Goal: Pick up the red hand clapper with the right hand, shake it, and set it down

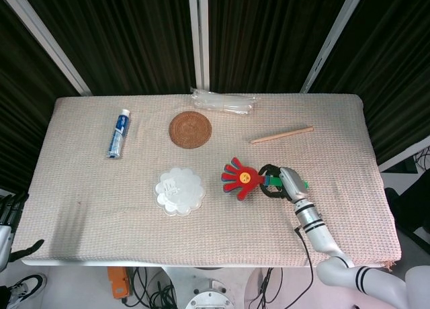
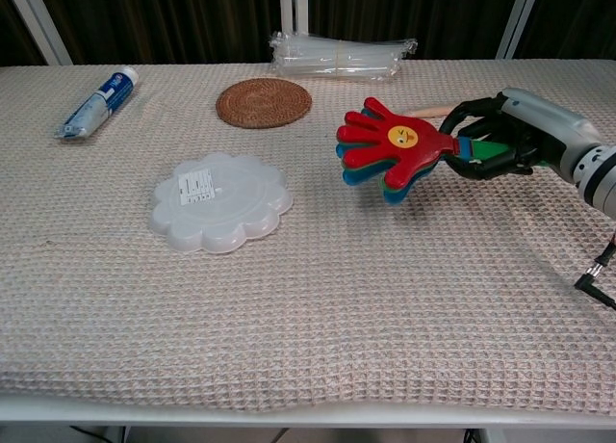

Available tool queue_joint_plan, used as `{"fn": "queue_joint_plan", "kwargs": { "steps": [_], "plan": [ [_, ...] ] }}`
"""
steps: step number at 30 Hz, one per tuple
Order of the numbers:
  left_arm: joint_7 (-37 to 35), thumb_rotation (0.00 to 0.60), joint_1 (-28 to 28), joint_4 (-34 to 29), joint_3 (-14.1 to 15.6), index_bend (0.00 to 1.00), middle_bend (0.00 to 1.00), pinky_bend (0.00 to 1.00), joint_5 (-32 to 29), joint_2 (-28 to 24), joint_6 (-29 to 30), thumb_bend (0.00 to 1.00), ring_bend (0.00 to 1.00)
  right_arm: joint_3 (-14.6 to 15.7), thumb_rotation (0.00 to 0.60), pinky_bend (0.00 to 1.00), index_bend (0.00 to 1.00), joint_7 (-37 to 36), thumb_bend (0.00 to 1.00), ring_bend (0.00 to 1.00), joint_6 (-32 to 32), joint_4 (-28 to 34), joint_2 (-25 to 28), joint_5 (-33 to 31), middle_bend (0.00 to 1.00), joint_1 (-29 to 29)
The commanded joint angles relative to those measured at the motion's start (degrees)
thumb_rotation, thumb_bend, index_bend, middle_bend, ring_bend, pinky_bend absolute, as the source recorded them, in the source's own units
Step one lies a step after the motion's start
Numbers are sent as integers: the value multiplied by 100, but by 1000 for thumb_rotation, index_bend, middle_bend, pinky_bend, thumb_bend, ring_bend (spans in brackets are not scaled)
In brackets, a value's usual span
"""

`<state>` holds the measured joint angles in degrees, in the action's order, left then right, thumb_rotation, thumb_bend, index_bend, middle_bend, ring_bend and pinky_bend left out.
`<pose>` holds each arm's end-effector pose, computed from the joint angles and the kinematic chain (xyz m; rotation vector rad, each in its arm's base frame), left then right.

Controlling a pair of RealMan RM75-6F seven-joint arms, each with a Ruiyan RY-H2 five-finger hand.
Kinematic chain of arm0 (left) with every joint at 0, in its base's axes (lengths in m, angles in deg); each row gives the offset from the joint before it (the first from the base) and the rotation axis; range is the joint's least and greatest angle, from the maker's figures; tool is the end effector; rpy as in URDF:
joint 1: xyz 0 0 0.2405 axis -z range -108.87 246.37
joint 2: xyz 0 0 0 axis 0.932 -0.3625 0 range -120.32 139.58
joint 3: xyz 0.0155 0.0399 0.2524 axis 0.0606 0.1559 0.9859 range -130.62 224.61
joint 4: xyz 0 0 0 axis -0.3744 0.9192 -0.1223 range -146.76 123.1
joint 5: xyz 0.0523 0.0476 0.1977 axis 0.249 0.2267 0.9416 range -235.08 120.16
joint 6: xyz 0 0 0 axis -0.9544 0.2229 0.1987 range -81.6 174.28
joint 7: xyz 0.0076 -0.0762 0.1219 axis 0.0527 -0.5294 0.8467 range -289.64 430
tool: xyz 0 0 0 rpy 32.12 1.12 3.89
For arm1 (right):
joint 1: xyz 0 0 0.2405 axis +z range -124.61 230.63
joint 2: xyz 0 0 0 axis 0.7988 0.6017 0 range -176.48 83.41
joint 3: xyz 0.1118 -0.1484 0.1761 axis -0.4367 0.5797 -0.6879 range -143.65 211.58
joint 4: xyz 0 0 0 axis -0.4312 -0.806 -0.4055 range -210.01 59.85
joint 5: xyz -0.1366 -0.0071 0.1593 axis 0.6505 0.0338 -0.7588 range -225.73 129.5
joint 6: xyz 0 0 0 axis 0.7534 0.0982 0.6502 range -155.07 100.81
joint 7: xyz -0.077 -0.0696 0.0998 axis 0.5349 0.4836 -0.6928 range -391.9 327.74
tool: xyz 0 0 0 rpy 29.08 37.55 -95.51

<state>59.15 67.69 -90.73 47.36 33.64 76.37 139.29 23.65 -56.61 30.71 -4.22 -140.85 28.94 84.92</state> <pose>-0.3502 0.1360 0.1720 -1.3660 -0.8754 -0.9314 -0.2165 -0.3277 -0.0234 1.4963 -1.5122 1.2898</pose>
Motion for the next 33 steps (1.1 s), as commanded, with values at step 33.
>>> {"fn": "queue_joint_plan", "kwargs": {
  "steps": [33],
  "plan": [
    [233, 600, 48, -223, -33, 44, 20, 31, 19, -140, -20, 102, 0, 1206, 600, 0, 0, 2947, 0, 0, 3933, 681, 1742, 1331, 0, -2727]
  ]
}}
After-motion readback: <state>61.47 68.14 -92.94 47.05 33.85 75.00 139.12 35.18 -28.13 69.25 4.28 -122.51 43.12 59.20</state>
